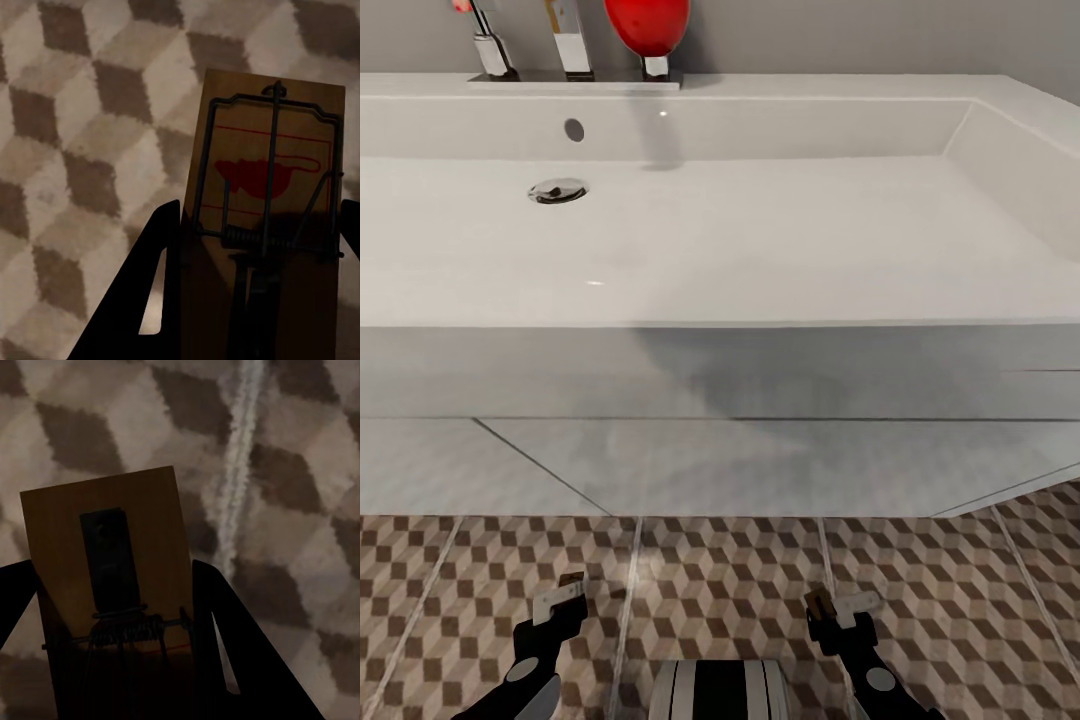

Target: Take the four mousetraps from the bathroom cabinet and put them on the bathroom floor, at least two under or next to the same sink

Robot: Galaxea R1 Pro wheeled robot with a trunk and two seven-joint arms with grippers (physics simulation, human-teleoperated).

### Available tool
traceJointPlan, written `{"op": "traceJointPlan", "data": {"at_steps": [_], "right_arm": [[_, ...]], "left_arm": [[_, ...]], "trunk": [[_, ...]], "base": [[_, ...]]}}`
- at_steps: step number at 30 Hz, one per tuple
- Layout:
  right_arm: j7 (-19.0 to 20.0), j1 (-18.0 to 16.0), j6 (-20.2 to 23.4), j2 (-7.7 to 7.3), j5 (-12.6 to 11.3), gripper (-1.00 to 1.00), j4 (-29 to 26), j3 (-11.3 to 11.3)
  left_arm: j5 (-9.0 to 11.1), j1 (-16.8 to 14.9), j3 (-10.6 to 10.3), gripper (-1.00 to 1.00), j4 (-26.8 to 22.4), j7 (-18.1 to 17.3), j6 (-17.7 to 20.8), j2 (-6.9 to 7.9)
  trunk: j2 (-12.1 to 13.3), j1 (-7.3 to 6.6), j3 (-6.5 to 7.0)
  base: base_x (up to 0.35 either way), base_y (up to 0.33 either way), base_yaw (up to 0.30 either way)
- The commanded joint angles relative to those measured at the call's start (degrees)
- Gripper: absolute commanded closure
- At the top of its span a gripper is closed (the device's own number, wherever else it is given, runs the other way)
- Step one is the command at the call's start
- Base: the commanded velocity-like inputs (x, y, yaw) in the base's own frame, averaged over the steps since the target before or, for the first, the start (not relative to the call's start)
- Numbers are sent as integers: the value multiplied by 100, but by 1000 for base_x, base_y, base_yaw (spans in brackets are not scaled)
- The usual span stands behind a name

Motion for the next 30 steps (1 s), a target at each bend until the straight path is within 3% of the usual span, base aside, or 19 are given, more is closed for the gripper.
{"op": "traceJointPlan", "data": {"at_steps": [1,30], "right_arm": [[-30,-3,-11,-1,31,100,5,15],[-37,-3,-12,-1,27,100,5,14]], "left_arm": [[36,-5,-50,100,-6,60,-24,8],[36,-5,-53,100,-6,60,-23,-2]], "trunk": [[-1,-1,-3],[-3,2,-26]], "base": [[0,0,0],[0,0,0]]}}
